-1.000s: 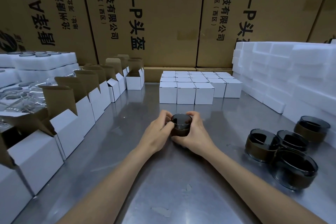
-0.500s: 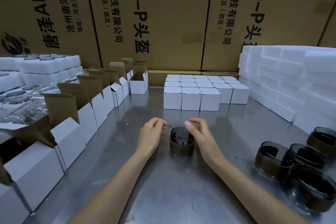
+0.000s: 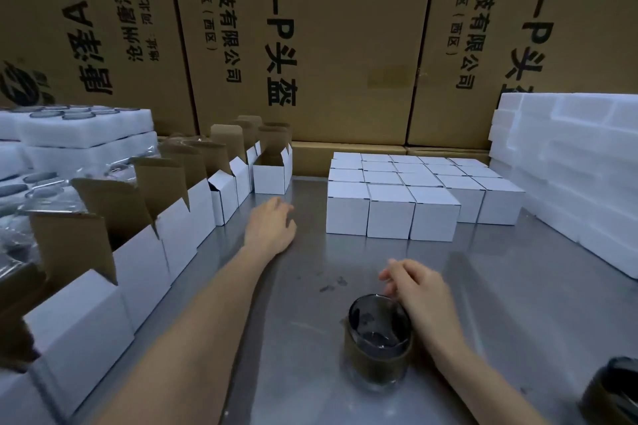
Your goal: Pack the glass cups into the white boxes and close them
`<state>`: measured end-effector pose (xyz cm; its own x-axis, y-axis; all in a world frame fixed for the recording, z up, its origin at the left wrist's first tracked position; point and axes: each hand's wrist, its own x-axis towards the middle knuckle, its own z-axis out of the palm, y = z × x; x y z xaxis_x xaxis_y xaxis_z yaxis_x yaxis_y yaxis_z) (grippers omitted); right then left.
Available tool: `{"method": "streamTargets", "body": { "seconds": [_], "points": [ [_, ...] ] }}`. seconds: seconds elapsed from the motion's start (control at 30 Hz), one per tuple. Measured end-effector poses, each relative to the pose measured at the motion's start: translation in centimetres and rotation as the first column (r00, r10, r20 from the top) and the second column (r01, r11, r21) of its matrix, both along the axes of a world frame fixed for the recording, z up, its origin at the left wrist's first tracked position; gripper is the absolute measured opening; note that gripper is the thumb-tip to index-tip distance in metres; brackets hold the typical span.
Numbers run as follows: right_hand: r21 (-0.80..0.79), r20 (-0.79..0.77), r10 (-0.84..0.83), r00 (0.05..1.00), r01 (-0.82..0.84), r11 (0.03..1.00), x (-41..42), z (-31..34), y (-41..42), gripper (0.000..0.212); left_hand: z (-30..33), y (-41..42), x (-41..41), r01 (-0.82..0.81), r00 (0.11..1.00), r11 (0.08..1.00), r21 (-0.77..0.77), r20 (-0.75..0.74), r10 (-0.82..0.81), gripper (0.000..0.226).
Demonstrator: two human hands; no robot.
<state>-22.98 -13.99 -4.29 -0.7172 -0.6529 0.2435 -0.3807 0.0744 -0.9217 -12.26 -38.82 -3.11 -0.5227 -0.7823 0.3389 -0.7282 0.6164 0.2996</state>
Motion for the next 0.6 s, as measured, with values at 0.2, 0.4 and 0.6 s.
{"method": "streamTargets", "body": {
  "seconds": [0.2,0.4,0.6],
  "points": [
    [0.021,-0.003,0.001,1.000,-0.001,1.000,0.1,-0.1,-0.1,0.030,2.9,-5.6,-2.6,-0.119,0.971,0.992,0.044,0.212,0.107,0.055],
    [0.048,-0.007,0.024,1.000,-0.024,0.999,0.4,0.3,0.0,0.026,4.7,-8.1,-4.7,-0.101,0.955,0.994,0.030,0.284,0.088,0.061],
    [0.046,0.000,0.013,1.000,-0.013,0.999,0.4,0.3,-0.1,0.026,4.8,-8.9,-5.1,-0.083,0.945,0.995,-0.061,0.312,0.098,0.060]
  ]
}}
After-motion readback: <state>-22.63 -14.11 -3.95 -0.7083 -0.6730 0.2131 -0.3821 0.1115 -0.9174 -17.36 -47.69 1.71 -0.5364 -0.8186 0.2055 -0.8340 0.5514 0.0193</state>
